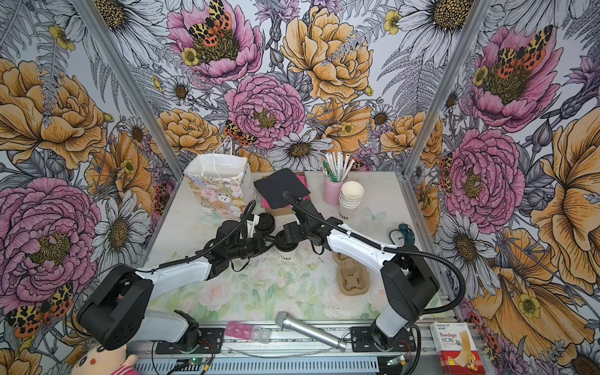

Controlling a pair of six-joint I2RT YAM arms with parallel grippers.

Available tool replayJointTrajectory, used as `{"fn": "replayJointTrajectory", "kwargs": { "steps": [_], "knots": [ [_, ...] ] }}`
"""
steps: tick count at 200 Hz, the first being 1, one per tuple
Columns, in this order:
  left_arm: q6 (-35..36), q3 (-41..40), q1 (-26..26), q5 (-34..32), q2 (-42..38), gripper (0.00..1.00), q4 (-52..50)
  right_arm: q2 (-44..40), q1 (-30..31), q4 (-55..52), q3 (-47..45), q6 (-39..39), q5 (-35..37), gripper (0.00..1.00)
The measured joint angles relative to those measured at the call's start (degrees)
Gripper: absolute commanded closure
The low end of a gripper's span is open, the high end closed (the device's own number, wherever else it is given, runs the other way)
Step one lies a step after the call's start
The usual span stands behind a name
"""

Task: Pack a coffee takeout order
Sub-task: Close the lid on the coffee cup.

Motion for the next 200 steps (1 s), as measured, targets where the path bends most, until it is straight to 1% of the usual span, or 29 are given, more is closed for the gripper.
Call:
{"fn": "replayJointTrajectory", "kwargs": {
  "steps": [39,71,92,109,128,145,162,180,200],
  "knots": [
    [-0.33,-1.03,-0.5,-1.16,0.17,0.81,2.12,-0.79,-0.09,2.38,-1.92,1.44,-0.04,0.09],
    [-0.7,-1.49,-0.66,-1.62,0.31,0.8,3.23,-0.9,-0.09,2.99,-2.29,1.88,-0.17,0.09],
    [-0.83,-1.16,-0.7,-1.62,0.15,0.71,2.67,-0.9,-0.11,2.99,-2.29,1.86,-0.17,0.09],
    [0.74,0.13,-0.83,-1.99,-0.55,0.55,-0.17,-0.9,-0.11,3.21,-2.27,1.86,-0.2,0.09],
    [3.02,1.9,-1.53,-2.58,-1.33,0.4,-6.29,-0.68,0.02,3.67,-2.27,1.81,-1.42,0.09],
    [4.83,3.76,-1.51,-2.95,-2.73,0.33,-12.72,-0.68,0.02,3.63,-2.25,1.75,-2.29,0.09],
    [7.15,6.34,-1.18,-3.45,-4.76,0.3,-18.14,-0.68,0.02,3.39,-2.08,1.46,-2.95,0.09],
    [8.35,8.09,0.26,-3.74,-7.63,0.28,-21.0,-0.68,0.02,2.67,-1.66,1.07,-3.48,0.09],
    [9.38,8.44,3.3,-3.78,-11.23,0.23,-22.67,-0.68,0.02,1.25,-0.92,0.07,-4.13,0.08]
  ]
}}
